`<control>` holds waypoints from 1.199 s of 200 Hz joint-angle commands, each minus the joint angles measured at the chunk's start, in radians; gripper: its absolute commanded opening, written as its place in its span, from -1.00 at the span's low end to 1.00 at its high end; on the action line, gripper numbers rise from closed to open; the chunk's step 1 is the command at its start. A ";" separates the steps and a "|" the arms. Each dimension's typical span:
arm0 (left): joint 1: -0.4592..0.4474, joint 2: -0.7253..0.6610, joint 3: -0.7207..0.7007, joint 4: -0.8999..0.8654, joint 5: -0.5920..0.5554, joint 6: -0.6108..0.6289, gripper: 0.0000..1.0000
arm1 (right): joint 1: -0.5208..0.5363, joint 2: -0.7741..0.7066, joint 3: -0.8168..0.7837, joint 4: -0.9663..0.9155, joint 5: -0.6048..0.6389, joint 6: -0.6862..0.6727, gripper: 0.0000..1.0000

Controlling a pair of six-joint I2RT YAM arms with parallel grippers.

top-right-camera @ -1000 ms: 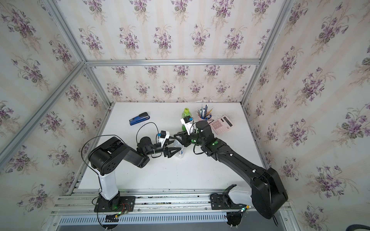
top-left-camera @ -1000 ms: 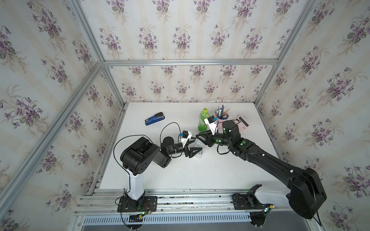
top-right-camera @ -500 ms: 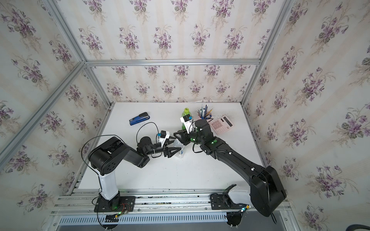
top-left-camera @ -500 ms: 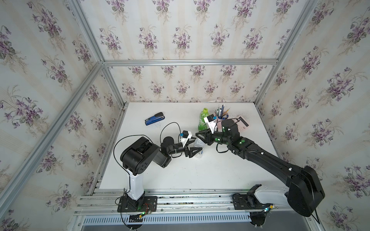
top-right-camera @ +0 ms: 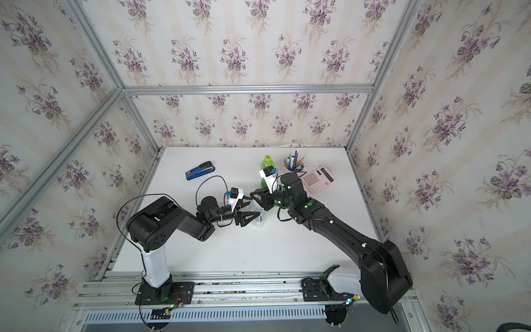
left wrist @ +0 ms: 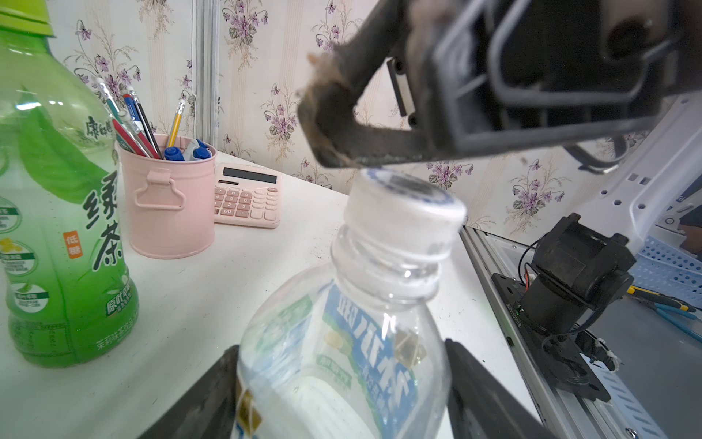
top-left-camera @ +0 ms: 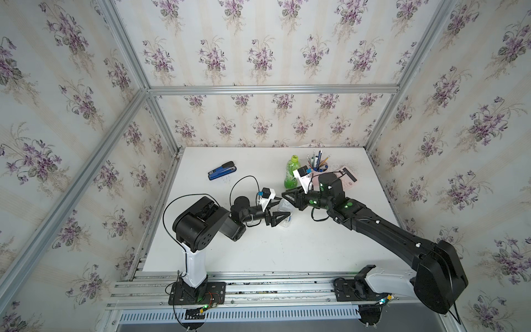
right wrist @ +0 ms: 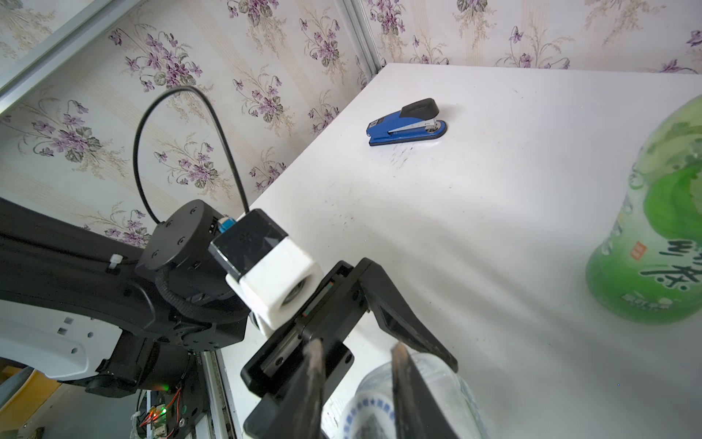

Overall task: Screw on the bottle caps
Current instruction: Screw the bottle cap onto the plastic bottle.

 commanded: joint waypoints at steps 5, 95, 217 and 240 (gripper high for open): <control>0.000 0.012 -0.009 -0.211 -0.006 0.013 0.62 | 0.000 -0.012 -0.009 -0.013 0.010 -0.010 -0.36; 0.000 0.014 -0.009 -0.213 -0.011 0.013 0.62 | 0.001 -0.041 -0.027 -0.014 -0.026 0.015 -0.37; 0.000 0.015 -0.005 -0.215 -0.010 0.013 0.62 | 0.002 -0.026 -0.031 -0.019 -0.046 0.021 -0.71; 0.000 0.015 -0.006 -0.214 -0.010 0.011 0.62 | 0.001 -0.028 -0.051 -0.027 -0.032 0.020 -0.71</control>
